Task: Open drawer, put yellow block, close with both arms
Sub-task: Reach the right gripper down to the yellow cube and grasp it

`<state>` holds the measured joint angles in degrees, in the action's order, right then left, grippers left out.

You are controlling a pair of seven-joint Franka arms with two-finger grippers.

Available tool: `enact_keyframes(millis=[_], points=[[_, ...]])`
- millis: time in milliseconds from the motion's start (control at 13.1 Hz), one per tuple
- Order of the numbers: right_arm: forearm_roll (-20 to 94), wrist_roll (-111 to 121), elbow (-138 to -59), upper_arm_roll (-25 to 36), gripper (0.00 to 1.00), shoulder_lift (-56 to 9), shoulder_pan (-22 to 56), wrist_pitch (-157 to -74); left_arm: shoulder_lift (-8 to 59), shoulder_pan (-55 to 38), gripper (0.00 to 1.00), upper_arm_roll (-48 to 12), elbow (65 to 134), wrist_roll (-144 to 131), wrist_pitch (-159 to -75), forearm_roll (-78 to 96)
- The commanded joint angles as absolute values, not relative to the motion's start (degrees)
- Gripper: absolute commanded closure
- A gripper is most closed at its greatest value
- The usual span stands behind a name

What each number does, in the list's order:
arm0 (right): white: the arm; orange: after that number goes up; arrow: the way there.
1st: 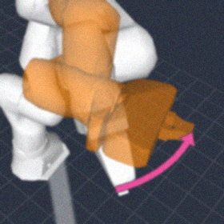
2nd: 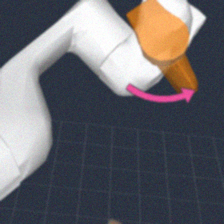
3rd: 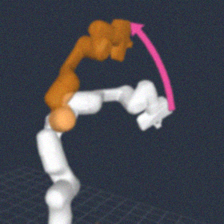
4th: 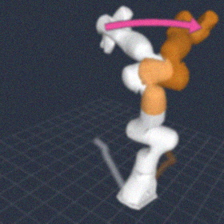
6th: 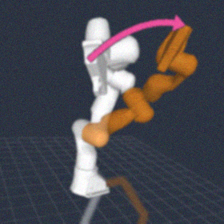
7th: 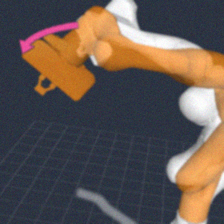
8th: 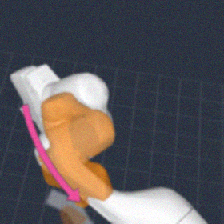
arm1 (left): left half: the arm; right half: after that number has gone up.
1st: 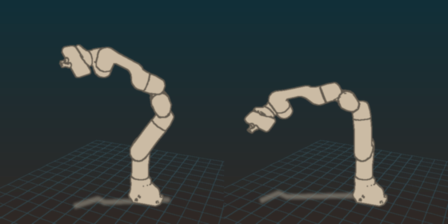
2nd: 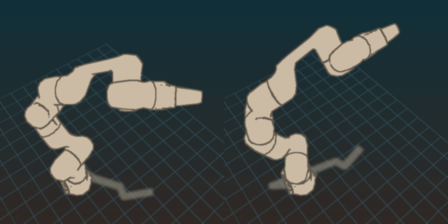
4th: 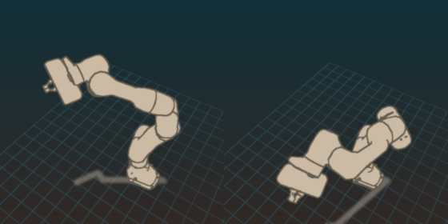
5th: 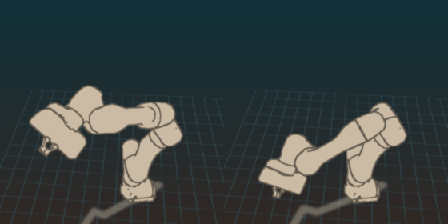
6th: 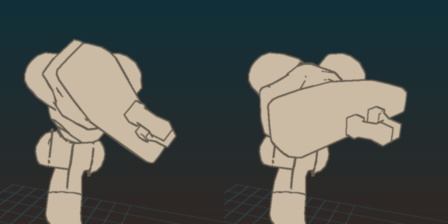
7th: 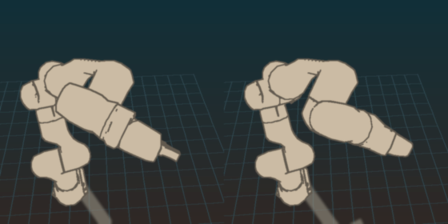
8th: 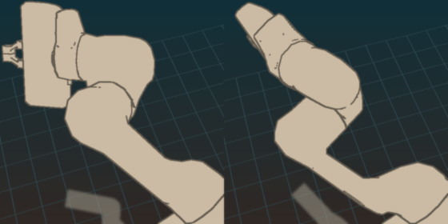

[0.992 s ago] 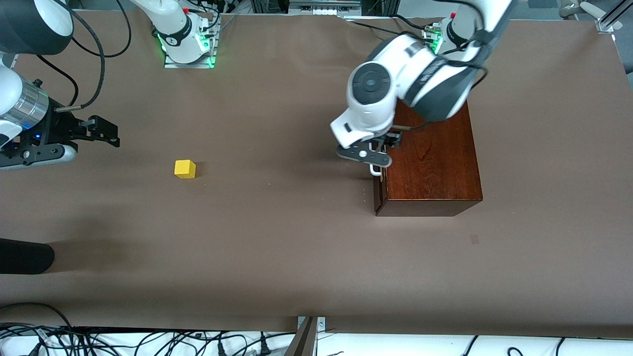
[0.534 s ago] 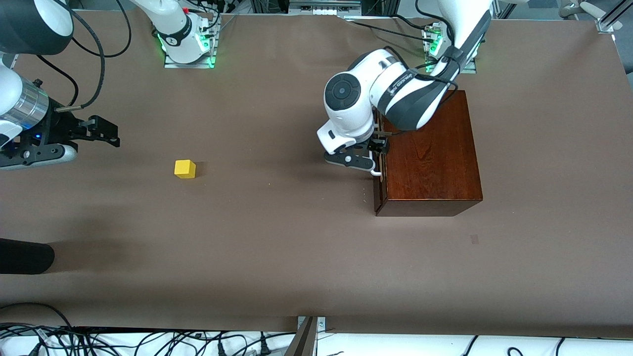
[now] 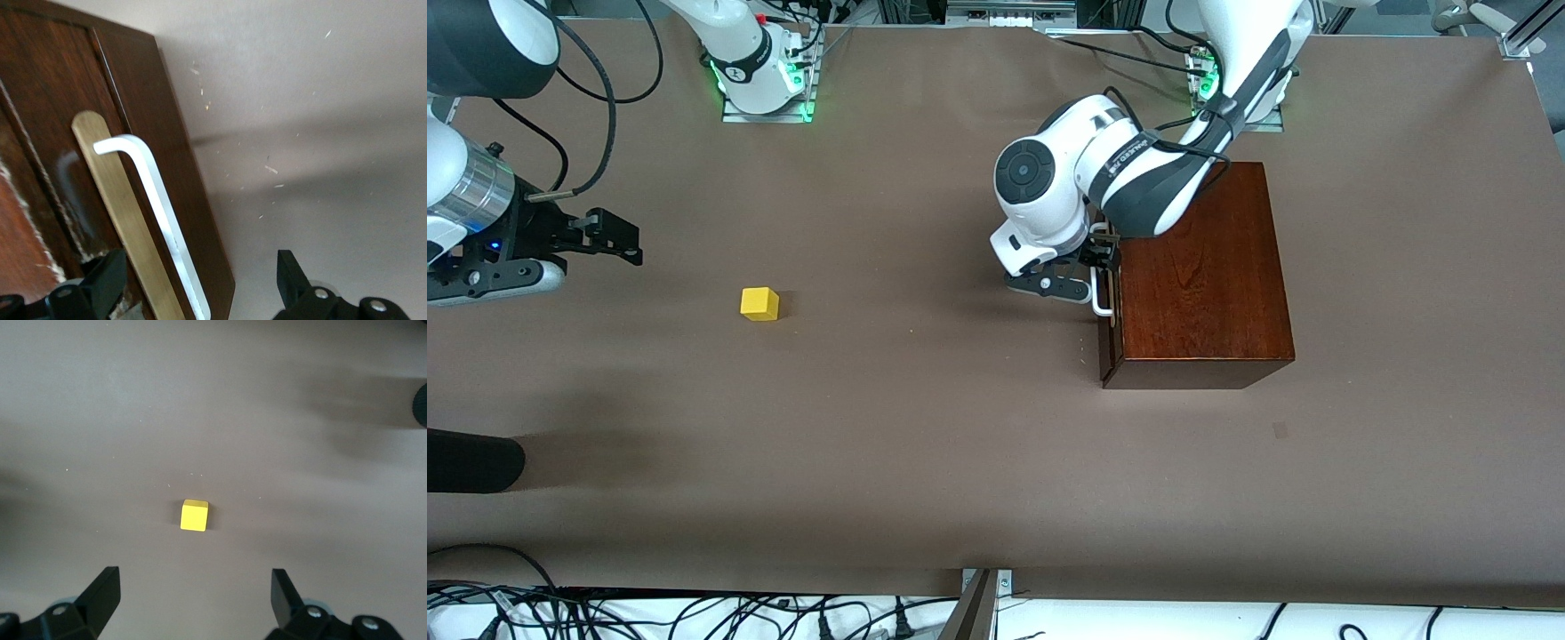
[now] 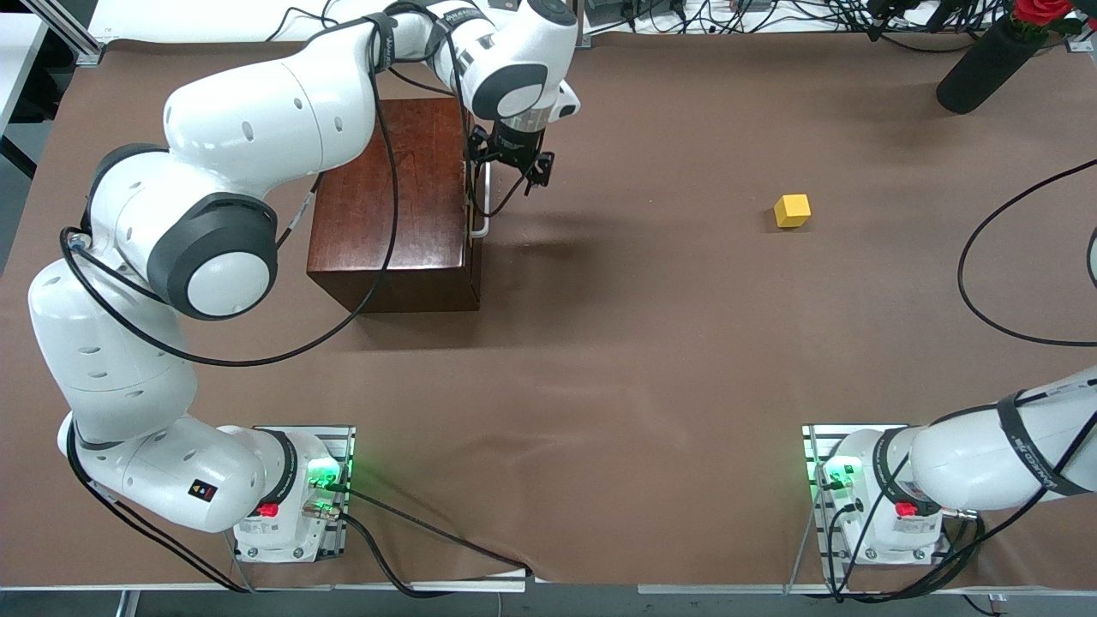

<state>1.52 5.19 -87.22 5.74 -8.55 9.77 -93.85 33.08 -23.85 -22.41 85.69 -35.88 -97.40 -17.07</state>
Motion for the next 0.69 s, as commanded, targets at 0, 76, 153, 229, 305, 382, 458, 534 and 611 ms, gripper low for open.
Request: enact_keyframes(millis=[0,76,153,229,305,382,458,534,611], points=[[3.41,5.53,-86.75,5.45,0.0,-8.79,9.14,-93.43,33.13,-24.61,0.0,-22.15,86.75,-38.66,-96.68,-18.81],[2.99,5.97,-86.75,5.28,0.0,-9.31,9.58,-93.08,33.22,-25.04,0.0,-22.24,86.75,-39.54,-96.68,-18.72],[2.73,5.72,-86.75,5.1,0.0,-10.27,9.84,-92.73,33.4,-25.4,0.0,-22.15,86.92,-39.55,-96.68,-18.72],[2.81,5.71,-86.75,5.1,0.0,-10.89,9.58,-92.2,33.4,-25.4,0.0,-22.06,87.88,-39.55,-96.94,-18.81],[2.73,5.97,-86.84,5.1,0.0,-12.73,9.49,-92.02,33.75,-25.4,0.0,-21.97,87.98,-39.64,-97.03,-18.81],[2.72,7.02,-86.75,5.27,0.0,-14.14,9.41,-91.06,34.19,-25.14,0.0,-21.89,87.98,-39.64,-97.03,-18.81],[2.72,8.51,-87.01,5.27,0.0,-14.93,9.32,-90.88,34.36,-25.14,0.0,-21.88,87.98,-39.64,-97.03,-18.81],[3.33,8.53,-87.27,5.27,0.0,-16.51,9.58,-91.31,34.8,-25.05,0.0,-21.88,87.98,-39.64,-97.21,-18.81],[3.86,8.26,-87.97,5.19,0.0,-18.44,9.41,-93.32,34.98,-25.22,0.0,-21.88,87.89,-39.73,-97.38,-18.81]])
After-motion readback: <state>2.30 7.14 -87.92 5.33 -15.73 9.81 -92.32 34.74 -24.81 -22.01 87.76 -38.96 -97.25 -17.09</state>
